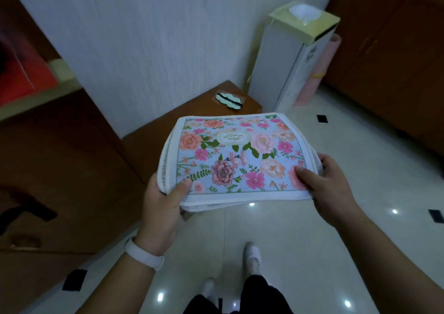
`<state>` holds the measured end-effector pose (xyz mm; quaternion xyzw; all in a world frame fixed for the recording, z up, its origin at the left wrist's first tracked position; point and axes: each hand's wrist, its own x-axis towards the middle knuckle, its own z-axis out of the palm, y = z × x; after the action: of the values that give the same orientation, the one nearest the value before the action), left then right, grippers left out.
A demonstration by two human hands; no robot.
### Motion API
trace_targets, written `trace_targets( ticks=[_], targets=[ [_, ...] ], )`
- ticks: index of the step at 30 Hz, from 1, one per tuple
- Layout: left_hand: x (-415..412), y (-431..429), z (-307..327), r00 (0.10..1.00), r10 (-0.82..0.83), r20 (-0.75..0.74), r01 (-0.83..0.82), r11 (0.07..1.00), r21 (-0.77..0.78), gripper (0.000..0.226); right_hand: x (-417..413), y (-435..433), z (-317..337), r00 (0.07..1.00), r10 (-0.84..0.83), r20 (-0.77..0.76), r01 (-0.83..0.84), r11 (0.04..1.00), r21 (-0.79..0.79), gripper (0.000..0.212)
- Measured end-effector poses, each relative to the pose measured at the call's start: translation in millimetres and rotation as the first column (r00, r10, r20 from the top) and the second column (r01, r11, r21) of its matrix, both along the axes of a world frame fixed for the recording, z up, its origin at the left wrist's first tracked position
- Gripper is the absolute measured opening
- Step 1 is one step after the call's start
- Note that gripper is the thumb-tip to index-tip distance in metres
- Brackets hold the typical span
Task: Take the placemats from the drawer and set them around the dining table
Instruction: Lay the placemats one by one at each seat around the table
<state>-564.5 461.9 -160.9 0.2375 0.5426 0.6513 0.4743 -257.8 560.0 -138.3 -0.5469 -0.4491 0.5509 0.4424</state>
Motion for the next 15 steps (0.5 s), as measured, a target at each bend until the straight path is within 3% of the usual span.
trace_targets(
  ticks=[8,15],
  targets=[
    [38,0,31,0.953,-0.295,0.068,0.291,0.955,0.057,0.041,53,-90,36,0.962,-0.272,-0.004,0.272,0.962,0.037,0.038],
    [108,-15,38,0.854,-0.513,0.089,0.504,0.858,0.101,0.041,118,-179,47,0.875,-0.483,-0.026,0.483,0.874,0.057,0.03]
  ],
)
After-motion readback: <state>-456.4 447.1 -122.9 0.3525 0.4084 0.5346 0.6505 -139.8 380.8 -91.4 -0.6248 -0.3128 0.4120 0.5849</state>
